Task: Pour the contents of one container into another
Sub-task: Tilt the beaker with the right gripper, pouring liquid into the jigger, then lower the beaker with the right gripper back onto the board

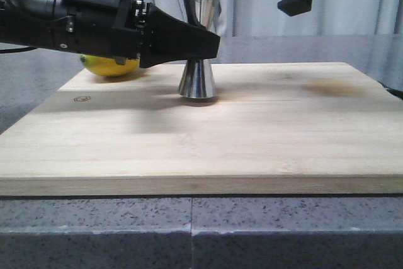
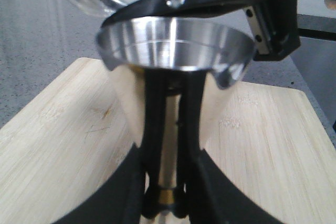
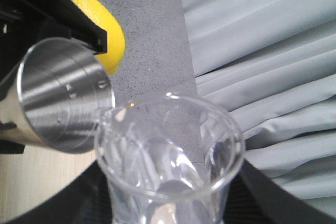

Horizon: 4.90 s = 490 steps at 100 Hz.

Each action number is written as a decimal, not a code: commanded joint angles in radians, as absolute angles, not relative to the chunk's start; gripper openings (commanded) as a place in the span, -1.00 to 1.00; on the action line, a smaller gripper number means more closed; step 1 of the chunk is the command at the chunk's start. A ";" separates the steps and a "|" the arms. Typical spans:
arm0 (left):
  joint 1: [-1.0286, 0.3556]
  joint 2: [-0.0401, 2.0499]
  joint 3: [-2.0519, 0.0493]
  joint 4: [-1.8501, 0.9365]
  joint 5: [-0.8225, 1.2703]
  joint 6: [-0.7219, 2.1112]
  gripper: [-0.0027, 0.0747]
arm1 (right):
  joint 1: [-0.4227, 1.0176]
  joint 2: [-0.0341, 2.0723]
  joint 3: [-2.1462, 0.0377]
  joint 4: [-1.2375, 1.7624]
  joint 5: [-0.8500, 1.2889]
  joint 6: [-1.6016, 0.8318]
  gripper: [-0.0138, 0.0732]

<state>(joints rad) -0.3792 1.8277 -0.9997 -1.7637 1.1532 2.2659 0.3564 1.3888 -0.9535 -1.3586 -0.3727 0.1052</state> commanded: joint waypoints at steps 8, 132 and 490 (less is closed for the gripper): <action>-0.389 1.787 -1.027 -1.852 1.259 2.264 -0.75 | 0.356 1.353 -1.001 -1.337 -0.403 0.086 0.01; -0.389 1.787 -1.027 -1.852 1.259 2.264 -0.75 | 0.356 1.353 -1.028 -1.484 -0.381 0.060 0.01; -0.389 1.787 -1.027 -1.852 1.259 2.264 -0.75 | 0.023 1.353 -0.802 -0.897 -0.651 0.605 0.01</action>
<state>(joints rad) -0.3792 1.8277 -0.9997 -1.7637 1.1517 2.2659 0.0521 1.3888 -0.8130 -0.9424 -0.5449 0.5985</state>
